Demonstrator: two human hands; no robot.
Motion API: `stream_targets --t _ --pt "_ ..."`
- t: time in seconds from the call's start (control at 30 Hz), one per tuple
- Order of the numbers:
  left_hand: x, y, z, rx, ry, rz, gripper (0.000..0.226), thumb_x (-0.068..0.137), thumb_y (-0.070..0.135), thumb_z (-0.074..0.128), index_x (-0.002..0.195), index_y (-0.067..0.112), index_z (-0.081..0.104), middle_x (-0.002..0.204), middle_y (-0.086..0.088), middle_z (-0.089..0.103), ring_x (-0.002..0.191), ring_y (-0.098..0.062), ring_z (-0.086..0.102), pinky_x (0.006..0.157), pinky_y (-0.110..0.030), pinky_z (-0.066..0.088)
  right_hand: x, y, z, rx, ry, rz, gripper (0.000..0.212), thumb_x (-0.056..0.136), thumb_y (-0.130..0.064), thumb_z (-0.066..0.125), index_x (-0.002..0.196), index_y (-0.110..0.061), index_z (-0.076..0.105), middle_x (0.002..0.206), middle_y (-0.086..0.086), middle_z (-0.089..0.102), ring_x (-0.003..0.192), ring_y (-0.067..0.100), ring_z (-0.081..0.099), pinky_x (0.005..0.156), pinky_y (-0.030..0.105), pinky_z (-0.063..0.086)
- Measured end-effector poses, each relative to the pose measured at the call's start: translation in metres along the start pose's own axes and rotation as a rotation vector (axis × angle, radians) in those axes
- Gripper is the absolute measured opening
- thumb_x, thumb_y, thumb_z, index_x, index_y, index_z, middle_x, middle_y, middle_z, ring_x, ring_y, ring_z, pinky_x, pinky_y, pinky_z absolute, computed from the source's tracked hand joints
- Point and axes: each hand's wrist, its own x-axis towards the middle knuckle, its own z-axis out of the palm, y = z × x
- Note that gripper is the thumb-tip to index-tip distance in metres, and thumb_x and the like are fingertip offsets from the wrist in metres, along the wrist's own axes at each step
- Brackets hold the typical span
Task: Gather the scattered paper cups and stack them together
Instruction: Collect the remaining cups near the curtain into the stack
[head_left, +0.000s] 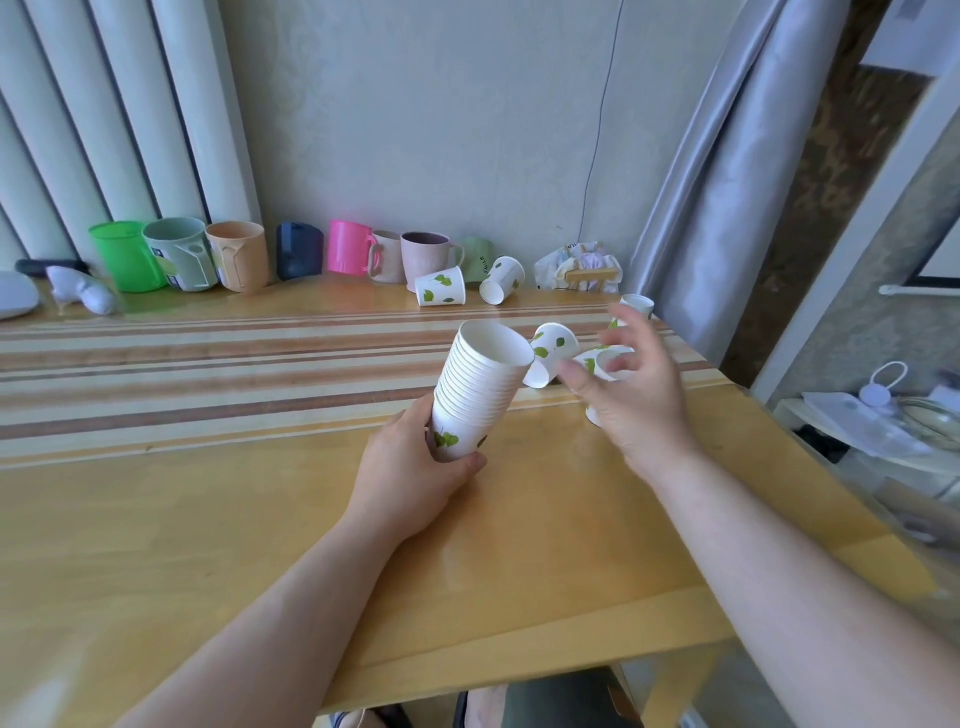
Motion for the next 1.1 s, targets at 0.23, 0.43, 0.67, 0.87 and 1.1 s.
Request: stream_targets --t 0.23,0.43,0.67,0.87,1.1 --pt "0.002 0.002 0.001 0.005 -0.005 -0.009 0.048 0.076 0.042 0.088 0.117 0.035 0.064 0.099 0.015 0.068 0.094 -0.016 0.063 0.076 -0.035 0.050 0.027 0.060 -0.034 -0.235 0.216 0.238 0.118 0.070 -0.046 0.098 0.163 -0.044 0.026 0.149 -0.002 0.040 0.140 0.018 0.046 0.114 0.043 0.048" --pt "0.001 0.001 0.001 0.010 0.003 -0.008 0.050 0.077 0.040 0.089 0.120 0.035 0.065 0.103 0.015 0.070 0.096 -0.016 0.064 0.080 -0.036 0.053 0.030 0.072 -0.019 -0.174 0.191 0.326 0.075 0.082 -0.030 0.092 0.142 -0.032 0.048 0.111 -0.020 0.059 0.115 0.019 0.062 0.087 0.032 0.045" --pt "0.001 0.001 0.001 -0.001 -0.009 -0.020 0.052 0.075 0.045 0.088 0.120 0.038 0.063 0.098 0.018 0.067 0.091 -0.018 0.067 0.078 -0.042 0.059 0.015 0.054 -0.015 -0.134 0.231 0.253 0.075 0.081 -0.026 0.089 0.141 -0.035 0.046 0.110 -0.022 0.061 0.112 0.019 0.068 0.081 0.031 0.050" --pt "0.002 0.001 0.001 0.008 -0.009 -0.007 0.053 0.077 0.041 0.089 0.124 0.034 0.065 0.105 0.015 0.071 0.099 -0.017 0.064 0.084 -0.038 0.054 0.011 -0.019 0.017 0.445 0.145 0.081 0.062 0.079 -0.028 0.086 0.133 -0.025 0.055 0.115 -0.005 0.077 0.103 0.011 0.077 0.090 0.039 0.062" --pt "0.000 0.001 -0.002 -0.006 0.001 -0.005 0.054 0.074 0.042 0.089 0.122 0.036 0.064 0.102 0.017 0.069 0.096 -0.015 0.063 0.076 -0.034 0.049 0.003 -0.045 0.056 0.403 -0.167 0.073 0.084 0.070 -0.031 0.092 0.144 -0.021 0.054 0.124 0.003 0.074 0.108 0.019 0.075 0.083 0.037 0.060"
